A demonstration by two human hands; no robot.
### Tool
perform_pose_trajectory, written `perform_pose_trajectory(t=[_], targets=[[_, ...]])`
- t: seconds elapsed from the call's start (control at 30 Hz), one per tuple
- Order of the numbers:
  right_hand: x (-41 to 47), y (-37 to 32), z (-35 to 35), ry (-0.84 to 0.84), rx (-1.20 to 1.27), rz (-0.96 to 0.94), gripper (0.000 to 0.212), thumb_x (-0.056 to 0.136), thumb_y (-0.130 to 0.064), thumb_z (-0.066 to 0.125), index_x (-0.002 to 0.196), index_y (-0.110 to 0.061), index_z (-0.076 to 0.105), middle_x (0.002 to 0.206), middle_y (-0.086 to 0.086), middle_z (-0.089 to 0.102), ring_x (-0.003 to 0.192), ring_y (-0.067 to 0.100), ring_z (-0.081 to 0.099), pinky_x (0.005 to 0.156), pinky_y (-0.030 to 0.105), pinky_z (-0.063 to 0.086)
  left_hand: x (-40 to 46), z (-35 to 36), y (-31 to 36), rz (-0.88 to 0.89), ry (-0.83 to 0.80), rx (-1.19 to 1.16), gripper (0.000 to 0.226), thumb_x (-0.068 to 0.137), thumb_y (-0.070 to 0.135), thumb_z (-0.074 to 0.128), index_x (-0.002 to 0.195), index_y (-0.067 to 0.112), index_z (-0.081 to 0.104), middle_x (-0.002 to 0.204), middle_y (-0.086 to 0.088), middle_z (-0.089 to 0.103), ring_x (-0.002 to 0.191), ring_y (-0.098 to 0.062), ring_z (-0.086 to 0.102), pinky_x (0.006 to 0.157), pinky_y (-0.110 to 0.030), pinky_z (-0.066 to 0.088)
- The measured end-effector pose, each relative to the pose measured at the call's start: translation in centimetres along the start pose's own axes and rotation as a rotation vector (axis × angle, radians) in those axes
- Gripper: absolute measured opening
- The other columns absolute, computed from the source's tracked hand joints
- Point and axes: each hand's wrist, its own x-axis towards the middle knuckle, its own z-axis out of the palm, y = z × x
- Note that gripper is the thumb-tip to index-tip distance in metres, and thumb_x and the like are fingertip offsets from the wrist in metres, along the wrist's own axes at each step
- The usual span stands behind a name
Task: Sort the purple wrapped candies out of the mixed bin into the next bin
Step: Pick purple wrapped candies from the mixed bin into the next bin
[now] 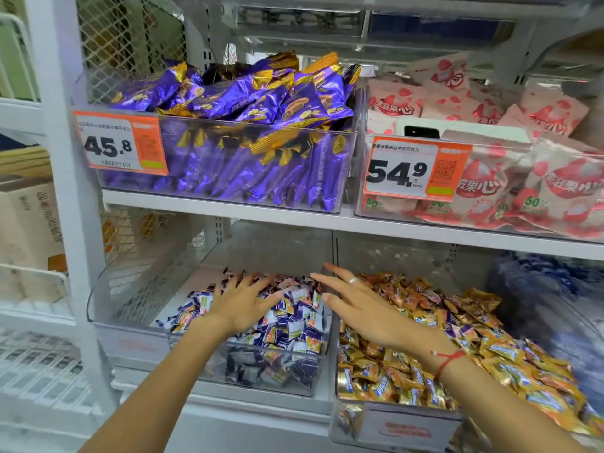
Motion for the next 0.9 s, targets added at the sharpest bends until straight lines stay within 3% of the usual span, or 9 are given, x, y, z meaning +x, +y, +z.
perform_pose_trajectory(t=[0.1,0.17,0.27,0.4,0.53,0.6,0.7,0.8,0.9], targets=[[-0.5,-0.4,-0.1,0.118,0.042,-0.025,0.043,0.102,-0.044,0.033,0.144,-0.037,0.04,0.155,-0.012,0.026,0.141,0.008,0.026,0.114,0.03,0.026,-2.9,-1.3,2.1,0.113,0.135,-0.127,0.058,0.092,0.062,0.034,0.142,0.034,0.043,0.149,0.004,0.042,0.137,-0.021,0.035,0.112,-0.042,0.03],[-1.7,-0.4,-0.4,0.251,0.169,-0.031,0.036,0.103,-0.036,0.038,0.136,-0.031,0.052,0.14,-0.011,0.045,0.129,0.003,0.041,0.105,0.025,0.036,-5.8,-2.2,4.6,0.191,0.244,-0.242,0.04,0.095,0.052,0.045,0.128,0.033,0.059,0.133,0.013,0.057,0.122,-0.012,0.052,0.097,-0.031,0.043],[-4.9,1.0,-1.8,0.381,0.231,0.0,0.024,0.098,-0.023,0.053,0.118,-0.028,0.066,0.116,-0.015,0.062,0.104,-0.001,0.057,0.088,0.019,0.048,-9.2,-3.4,9.1,0.286,0.374,-0.319,0.02,0.095,0.04,0.053,0.111,0.038,0.066,0.106,0.024,0.062,0.103,0.0,0.057,0.081,-0.024,0.044],[-9.8,4.9,-5.5,0.447,0.269,0.143,0.019,0.093,-0.014,0.061,0.097,-0.029,0.072,0.096,-0.012,0.072,0.088,0.001,0.066,0.081,0.019,0.052,-9.0,-3.3,15.4,0.403,0.386,-0.417,0.017,0.096,0.04,0.051,0.1,0.039,0.067,0.089,0.022,0.064,0.084,0.002,0.057,0.071,-0.024,0.044],[-13.2,10.5,-8.2,0.522,0.25,0.376,0.023,0.094,-0.008,0.058,0.086,-0.026,0.07,0.085,-0.004,0.072,0.075,0.001,0.067,0.073,0.023,0.052,-4.5,1.3,20.4,0.47,0.17,-0.282,0.03,0.101,0.037,0.042,0.127,0.034,0.057,0.13,0.01,0.059,0.117,-0.012,0.056,0.094,-0.035,0.048],[-13.8,13.1,-8.4,0.484,0.183,0.475,0.017,0.096,-0.013,0.056,0.096,-0.023,0.069,0.1,0.0,0.071,0.087,0.007,0.065,0.073,0.023,0.049,-2.5,3.7,22.0,0.475,-0.005,-0.069,0.047,0.102,0.043,0.035,0.148,0.031,0.032,0.155,0.001,0.032,0.141,-0.022,0.031,0.113,-0.042,0.029],[-12.5,16.3,-7.3,0.291,0.085,0.598,0.029,0.1,-0.016,0.046,0.127,-0.013,0.057,0.13,0.009,0.058,0.115,0.026,0.057,0.091,0.033,0.047,-1.2,5.6,22.7,0.434,-0.186,0.119,0.054,0.102,0.051,0.023,0.153,0.037,0.01,0.163,0.003,0.002,0.149,-0.025,-0.001,0.118,-0.051,0.0],[-8.8,17.5,-6.6,0.221,-0.065,0.574,0.043,0.097,-0.031,0.039,0.132,-0.009,0.049,0.135,0.018,0.052,0.128,0.038,0.046,0.102,0.041,0.041,-1.2,5.8,21.9,0.424,-0.184,0.151,0.05,0.102,0.051,0.023,0.15,0.04,0.018,0.162,0.007,0.007,0.149,-0.02,0.001,0.118,-0.05,0.001],[-4.3,17.5,-6.0,0.149,-0.046,0.586,0.049,0.099,-0.038,0.033,0.143,-0.015,0.039,0.137,0.016,0.05,0.126,0.035,0.047,0.108,0.045,0.036,-1.7,5.0,20.9,0.409,-0.156,0.185,0.048,0.102,0.046,0.03,0.149,0.043,0.02,0.158,0.009,0.021,0.147,-0.017,0.015,0.118,-0.049,0.006]])
